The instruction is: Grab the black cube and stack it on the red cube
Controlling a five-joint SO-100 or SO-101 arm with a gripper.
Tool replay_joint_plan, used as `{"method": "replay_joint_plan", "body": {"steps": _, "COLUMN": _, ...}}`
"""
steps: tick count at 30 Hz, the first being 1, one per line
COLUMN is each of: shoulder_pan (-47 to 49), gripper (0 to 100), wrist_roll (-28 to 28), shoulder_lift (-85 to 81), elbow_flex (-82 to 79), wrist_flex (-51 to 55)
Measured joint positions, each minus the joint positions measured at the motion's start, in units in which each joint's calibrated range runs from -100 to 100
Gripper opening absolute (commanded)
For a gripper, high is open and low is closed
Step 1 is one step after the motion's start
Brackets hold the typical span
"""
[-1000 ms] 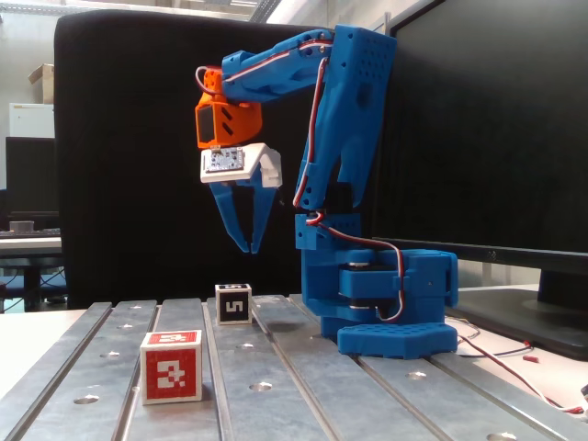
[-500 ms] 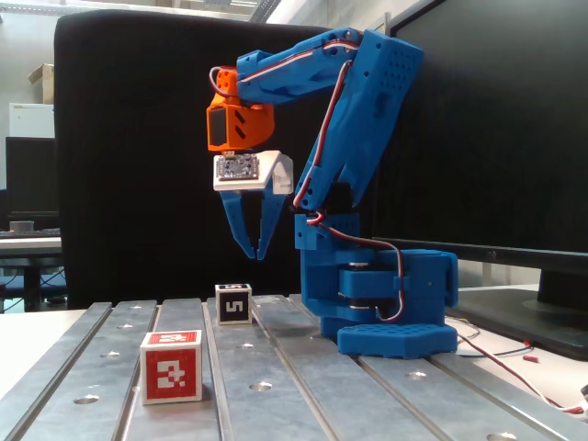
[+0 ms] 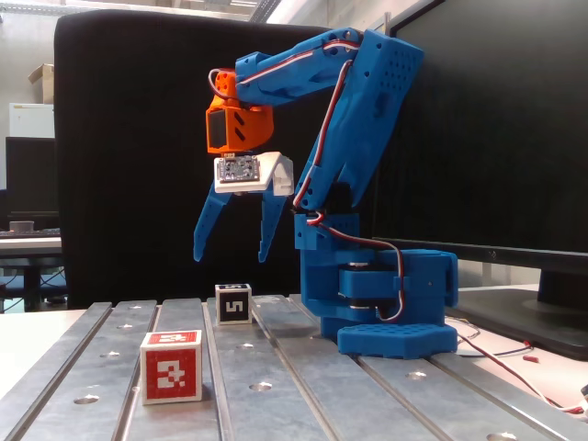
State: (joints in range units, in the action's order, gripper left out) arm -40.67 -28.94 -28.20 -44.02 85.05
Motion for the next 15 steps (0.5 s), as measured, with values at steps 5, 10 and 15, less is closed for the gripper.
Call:
{"method": "replay_joint_plan", "body": {"steps": 5, "shoulder_pan": 0.0, "gripper": 33, "wrist_roll": 0.0, "shoulder_lift": 3.3, "elbow_flex": 0.0, "wrist_flex": -0.1}}
{"method": "replay_joint_plan", "body": {"steps": 10, "shoulder_pan": -0.1, "gripper": 33, "wrist_roll": 0.0, "shoulder_lift": 6.8, "elbow_flex": 0.0, "wrist_flex": -2.3}}
{"method": "replay_joint_plan", "body": {"steps": 15, "shoulder_pan": 0.0, "gripper": 33, "wrist_roll": 0.0, "shoulder_lift": 7.4, "elbow_flex": -0.5, "wrist_flex": -5.0}}
